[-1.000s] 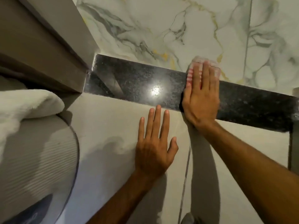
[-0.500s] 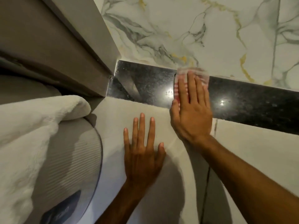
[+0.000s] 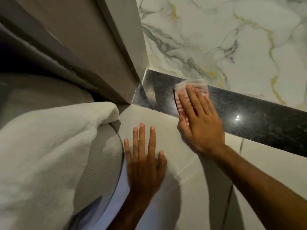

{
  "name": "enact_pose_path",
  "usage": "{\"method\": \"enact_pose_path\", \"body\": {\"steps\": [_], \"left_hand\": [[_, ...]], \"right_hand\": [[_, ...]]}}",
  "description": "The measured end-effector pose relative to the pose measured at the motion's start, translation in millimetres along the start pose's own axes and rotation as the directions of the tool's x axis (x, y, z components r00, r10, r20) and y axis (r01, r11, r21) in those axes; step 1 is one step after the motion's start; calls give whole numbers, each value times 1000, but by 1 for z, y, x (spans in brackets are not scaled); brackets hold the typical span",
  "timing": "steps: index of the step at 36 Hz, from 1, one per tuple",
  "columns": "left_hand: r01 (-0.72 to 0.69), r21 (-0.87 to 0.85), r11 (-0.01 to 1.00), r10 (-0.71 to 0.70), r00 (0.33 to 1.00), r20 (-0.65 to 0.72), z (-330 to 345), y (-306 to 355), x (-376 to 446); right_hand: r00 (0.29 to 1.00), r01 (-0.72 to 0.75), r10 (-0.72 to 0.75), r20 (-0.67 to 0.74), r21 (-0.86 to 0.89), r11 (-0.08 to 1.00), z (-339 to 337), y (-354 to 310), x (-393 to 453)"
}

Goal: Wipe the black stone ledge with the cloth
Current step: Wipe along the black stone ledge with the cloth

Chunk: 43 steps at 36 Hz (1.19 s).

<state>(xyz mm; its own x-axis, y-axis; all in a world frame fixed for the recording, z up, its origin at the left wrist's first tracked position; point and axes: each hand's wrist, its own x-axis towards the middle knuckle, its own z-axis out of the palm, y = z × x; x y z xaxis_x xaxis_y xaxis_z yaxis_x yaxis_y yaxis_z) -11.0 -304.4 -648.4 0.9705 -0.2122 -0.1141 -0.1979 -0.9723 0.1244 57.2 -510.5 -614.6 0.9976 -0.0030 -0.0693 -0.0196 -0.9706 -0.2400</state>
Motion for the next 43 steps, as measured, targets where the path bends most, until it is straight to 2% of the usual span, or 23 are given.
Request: {"method": "enact_pose_path", "body": {"steps": [3,5,8,11,14,18,22,24,27,31,33,35,37,40,42,43], "left_hand": [[-11,0,1000,11,1000,-24,3,-3,-2],[-9,3,1000,9,999,-42,5,-3,-2],[25,9,1000,-25,998,-50,8,-3,-8],[33,35,999,-32,999,-42,8,-7,-15],[35,52,998,-34,999,-22,6,-7,-11],[38,29,999,-37,999,-39,1,-2,-3],[51,27,998,-50,997,-51,0,-9,-5],[48,34,998,-47,998,-40,0,-10,-6],[49,-7,999,-50,998,-38,1,-4,-6],[12,-5,1000,-12,999,-48,-2,-4,-11],[2,-4,1000,-3,998,-60,-2,-6,-11],[10,-11,1000,-10,999,-48,-2,-8,-10],[11,-21,1000,-12,999,-44,-4,-7,-6],[12,-25,1000,-13,999,-37,-4,-3,-4],[7,-27,1000,-8,999,-35,-3,-2,-3],[7,-28,1000,-8,999,-33,-3,-3,-3]], "right_hand": [[982,-179,180,-49,30,983,8,-32,39],[984,-173,174,-45,24,985,15,-53,56],[999,2,-4,34,44,999,26,-71,54],[963,234,-242,120,75,969,24,-60,20],[936,324,-323,142,14,946,12,-25,-21],[983,172,-172,61,2,985,-3,3,-25],[991,-130,130,-2,57,990,1,-35,28],[986,-164,164,-1,61,985,10,-61,53],[999,-25,22,34,78,997,23,-81,57],[971,223,-228,76,76,972,28,-59,4],[968,238,-240,68,47,970,26,-36,-29],[993,115,-116,14,60,992,20,-15,-52],[994,-92,98,-58,91,992,9,-4,-53],[923,-355,362,-128,75,932,1,-3,-18],[887,-451,454,-86,56,891,2,-13,16],[888,-452,455,-59,66,890,4,-21,32]]}}
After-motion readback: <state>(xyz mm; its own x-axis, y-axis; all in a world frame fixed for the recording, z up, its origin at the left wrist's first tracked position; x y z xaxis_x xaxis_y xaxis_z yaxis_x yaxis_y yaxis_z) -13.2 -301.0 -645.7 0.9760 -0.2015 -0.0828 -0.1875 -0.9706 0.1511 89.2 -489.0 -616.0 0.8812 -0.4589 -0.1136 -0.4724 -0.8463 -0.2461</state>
